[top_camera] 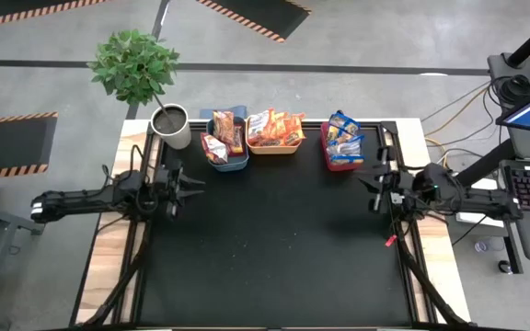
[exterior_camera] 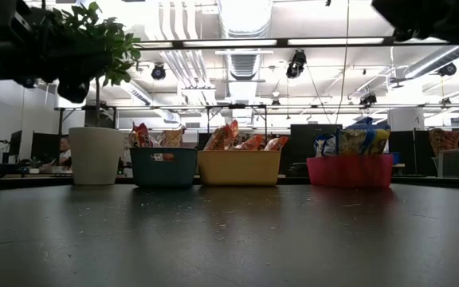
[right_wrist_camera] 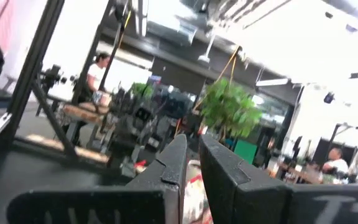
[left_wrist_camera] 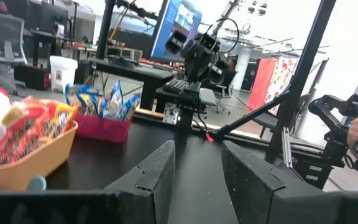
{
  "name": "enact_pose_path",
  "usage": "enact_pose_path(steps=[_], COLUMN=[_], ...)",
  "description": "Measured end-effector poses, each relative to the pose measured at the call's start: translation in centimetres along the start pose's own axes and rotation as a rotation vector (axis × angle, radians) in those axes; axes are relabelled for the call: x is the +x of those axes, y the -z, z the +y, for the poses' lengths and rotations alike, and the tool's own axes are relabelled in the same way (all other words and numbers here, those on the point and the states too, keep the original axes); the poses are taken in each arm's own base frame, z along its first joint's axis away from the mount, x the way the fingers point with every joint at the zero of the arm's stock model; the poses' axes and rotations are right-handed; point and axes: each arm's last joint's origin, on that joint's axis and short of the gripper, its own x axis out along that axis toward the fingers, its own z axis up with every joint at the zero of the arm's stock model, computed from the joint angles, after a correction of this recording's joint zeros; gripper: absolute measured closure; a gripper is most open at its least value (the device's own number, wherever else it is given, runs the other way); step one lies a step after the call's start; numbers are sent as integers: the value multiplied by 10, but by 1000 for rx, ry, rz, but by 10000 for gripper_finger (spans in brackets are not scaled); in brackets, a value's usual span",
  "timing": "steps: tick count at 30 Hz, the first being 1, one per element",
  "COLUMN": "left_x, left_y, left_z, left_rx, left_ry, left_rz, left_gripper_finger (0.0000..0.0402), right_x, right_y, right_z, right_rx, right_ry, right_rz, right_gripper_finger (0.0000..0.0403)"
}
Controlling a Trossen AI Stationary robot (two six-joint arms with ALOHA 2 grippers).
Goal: Sort Maruchan noodles
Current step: Return to Home Position
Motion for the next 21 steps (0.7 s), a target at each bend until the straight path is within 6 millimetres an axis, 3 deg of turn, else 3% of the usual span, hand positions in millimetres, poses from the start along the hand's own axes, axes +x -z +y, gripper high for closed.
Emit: enact_pose_path(steps=[4, 14, 21], left_x=[-1, 0, 1], left_y=[11, 14, 16], left_z=[3, 3, 4], left_rx=[-22, -23, -31], left_ry=[-6, -11, -18], left_rz=[25, 45, 68], left_gripper_finger=[286, 286, 286], right_x=[-7, -23, -21], right_y=[2, 0, 3], right_z=[2, 2, 3], right_rx=[-19, -18, -38], right_ry=[4, 18, 18], right_rz=[-7, -37, -5], right_gripper_finger=[368, 368, 368])
